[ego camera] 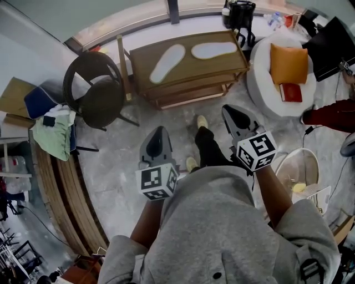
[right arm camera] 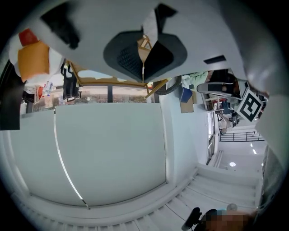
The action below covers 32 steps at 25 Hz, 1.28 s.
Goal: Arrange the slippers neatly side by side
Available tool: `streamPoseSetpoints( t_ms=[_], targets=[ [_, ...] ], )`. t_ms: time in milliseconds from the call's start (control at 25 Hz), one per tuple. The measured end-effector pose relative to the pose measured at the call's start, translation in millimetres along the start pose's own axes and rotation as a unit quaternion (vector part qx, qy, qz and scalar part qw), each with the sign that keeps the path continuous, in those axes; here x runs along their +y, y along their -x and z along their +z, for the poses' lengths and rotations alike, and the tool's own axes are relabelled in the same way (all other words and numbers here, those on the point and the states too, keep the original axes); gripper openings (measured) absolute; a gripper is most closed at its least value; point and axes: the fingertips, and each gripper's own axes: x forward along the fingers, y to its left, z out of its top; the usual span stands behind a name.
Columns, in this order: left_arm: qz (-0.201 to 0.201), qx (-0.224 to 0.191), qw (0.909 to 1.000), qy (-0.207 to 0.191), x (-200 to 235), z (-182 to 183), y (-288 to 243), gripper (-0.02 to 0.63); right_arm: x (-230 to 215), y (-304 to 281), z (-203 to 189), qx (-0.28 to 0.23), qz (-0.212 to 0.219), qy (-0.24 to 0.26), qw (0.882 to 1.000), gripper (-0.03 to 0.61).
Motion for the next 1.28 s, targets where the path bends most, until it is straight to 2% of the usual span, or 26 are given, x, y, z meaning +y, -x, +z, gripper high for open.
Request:
streamPoseSetpoints(
  t_ms=[280, 680, 1160, 1280],
  targets=[
    [0.006, 0.005, 1.0, -0.004, 8, 22, -57, 0.019, -45, -49, 10, 0.009, -0.002, -0.005, 1.0, 0.028],
    [0.005, 0.023, 0.9997, -0.004, 5, 58, -163, 0.02, -133, -119, 33, 0.028, -0.013, -0.01, 0.999, 0.028],
    [0.048, 0.038, 0.9982, 0.002, 17, 77, -231, 0.02, -214, -188, 37, 0.072, 0.014, 0.028, 0.997, 0.032],
    [0.056, 0.038, 0.9977, 0.004, 18, 82, -245, 0.02, -228, -206, 32, 0.093, 0.03, 0.051, 0.994, 0.066]
  ],
)
